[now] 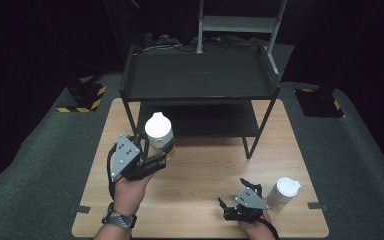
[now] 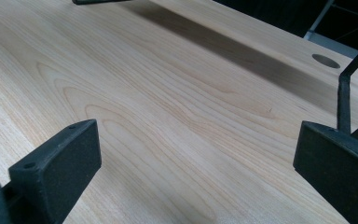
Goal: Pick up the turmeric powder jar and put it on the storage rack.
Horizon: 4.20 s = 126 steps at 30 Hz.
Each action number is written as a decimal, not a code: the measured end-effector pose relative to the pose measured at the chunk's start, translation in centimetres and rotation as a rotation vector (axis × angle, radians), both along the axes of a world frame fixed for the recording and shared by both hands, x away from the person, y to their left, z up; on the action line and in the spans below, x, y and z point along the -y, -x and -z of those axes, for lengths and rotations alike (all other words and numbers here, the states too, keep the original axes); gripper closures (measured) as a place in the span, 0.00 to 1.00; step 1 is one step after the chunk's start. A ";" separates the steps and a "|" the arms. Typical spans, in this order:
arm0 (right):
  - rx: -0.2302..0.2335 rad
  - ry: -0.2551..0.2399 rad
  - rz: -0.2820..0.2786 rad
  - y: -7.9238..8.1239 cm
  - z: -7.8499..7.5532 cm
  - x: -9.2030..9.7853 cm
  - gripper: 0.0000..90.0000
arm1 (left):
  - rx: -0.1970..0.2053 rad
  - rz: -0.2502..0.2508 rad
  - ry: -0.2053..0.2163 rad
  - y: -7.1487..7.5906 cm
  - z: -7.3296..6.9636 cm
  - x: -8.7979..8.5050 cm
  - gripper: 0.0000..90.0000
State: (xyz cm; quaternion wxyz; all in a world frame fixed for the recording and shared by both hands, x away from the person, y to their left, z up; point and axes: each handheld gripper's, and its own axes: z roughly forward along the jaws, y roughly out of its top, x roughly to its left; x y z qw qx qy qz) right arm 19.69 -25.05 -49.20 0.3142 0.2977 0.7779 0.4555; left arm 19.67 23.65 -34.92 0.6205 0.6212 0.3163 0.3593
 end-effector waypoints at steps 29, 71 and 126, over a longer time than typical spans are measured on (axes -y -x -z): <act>0.001 -0.006 0.001 0.0 0.1 0.1 0.00 | 0.053 -0.015 0.030 -2.0 -6.4 -0.2 0.34; 0.001 -0.031 -0.009 0.0 0.2 0.6 0.00 | 0.057 -0.074 0.032 -11.0 -11.2 4.2 0.34; 0.006 -0.027 -0.017 0.0 0.3 0.6 0.00 | 0.008 -0.132 0.036 -11.8 -10.9 5.9 0.02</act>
